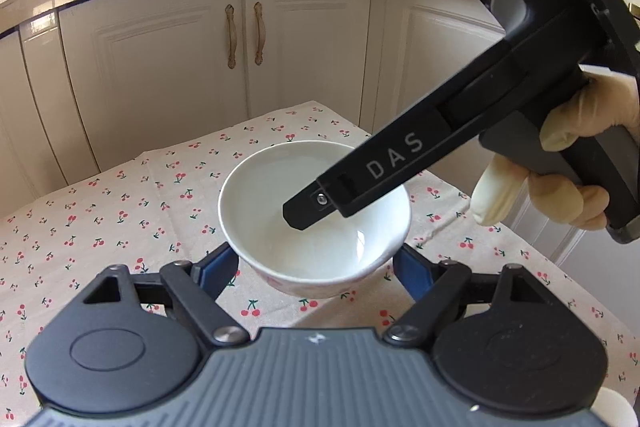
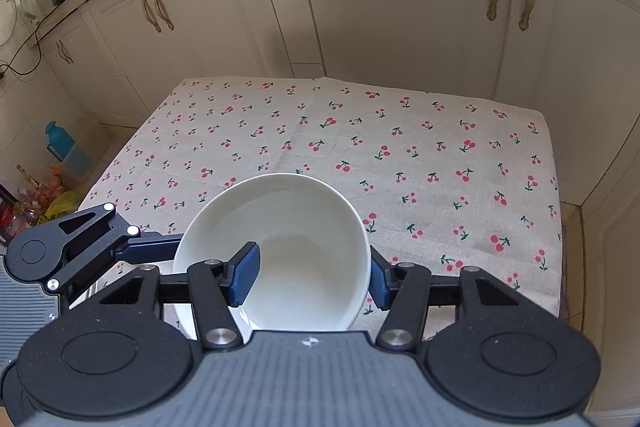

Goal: Organize plates and bowls
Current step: 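Carry the pink-flower bowl with the right gripper over the bowl stack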

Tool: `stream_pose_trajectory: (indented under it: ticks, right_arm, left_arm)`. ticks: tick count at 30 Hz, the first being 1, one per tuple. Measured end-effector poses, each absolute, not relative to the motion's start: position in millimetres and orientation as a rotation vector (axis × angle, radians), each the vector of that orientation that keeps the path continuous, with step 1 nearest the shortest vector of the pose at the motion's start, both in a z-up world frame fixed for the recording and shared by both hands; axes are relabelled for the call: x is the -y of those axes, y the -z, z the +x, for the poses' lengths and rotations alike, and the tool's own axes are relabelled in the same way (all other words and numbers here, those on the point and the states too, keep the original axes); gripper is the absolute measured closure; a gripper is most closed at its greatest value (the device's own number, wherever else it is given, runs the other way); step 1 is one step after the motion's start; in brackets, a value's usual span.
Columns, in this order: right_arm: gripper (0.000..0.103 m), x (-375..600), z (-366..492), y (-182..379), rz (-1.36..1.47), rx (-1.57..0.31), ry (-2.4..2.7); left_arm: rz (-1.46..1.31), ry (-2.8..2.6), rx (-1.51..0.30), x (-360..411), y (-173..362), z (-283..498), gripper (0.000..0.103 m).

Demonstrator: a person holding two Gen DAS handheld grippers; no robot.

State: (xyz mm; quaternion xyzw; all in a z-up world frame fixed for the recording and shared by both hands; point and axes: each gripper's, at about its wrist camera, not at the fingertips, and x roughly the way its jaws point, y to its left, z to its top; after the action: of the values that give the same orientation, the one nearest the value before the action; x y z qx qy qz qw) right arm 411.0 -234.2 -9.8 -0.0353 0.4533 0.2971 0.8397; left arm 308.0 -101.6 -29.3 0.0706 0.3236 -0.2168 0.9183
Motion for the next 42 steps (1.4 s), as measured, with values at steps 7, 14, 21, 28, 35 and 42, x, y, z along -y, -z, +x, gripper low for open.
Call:
stream_pose_trajectory:
  ticks: [7,14,21,28,35,42]
  right_arm:
    - [0.042,236.6,370.9,-9.1,-0.08,-0.945,-0.634]
    - [0.042,238.5,325.7,-25.3,-0.079,-0.932,-0.627]
    - [0.042,239.2,275.3,-40.4,-0.092,-0.909,-0.628]
    - [0.042,240.5,237.4,-42.6,-0.11,-0.901,-0.629]
    - [0.041,245.2,210.4,-31.6,-0.097,-0.919,-0.622]
    - [0.041,252.8,191.1,-24.4,-0.095,-0.932,-0.606]
  left_arm:
    - [0.163,0.469,-0.655,101.4,12.0,272.0,0.019]
    - [0.166,0.494,-0.646,100.4,-3.4,232.1,0.019]
    - [0.169,0.516,-0.629,98.8,-15.5,191.1,0.019]
    - [0.17,0.537,-0.62,97.1,-16.5,156.5,0.019]
    - [0.178,0.559,-0.637,100.4,-7.7,137.9,0.019]
    - [0.178,0.592,-0.655,105.1,-0.5,126.8,0.019]
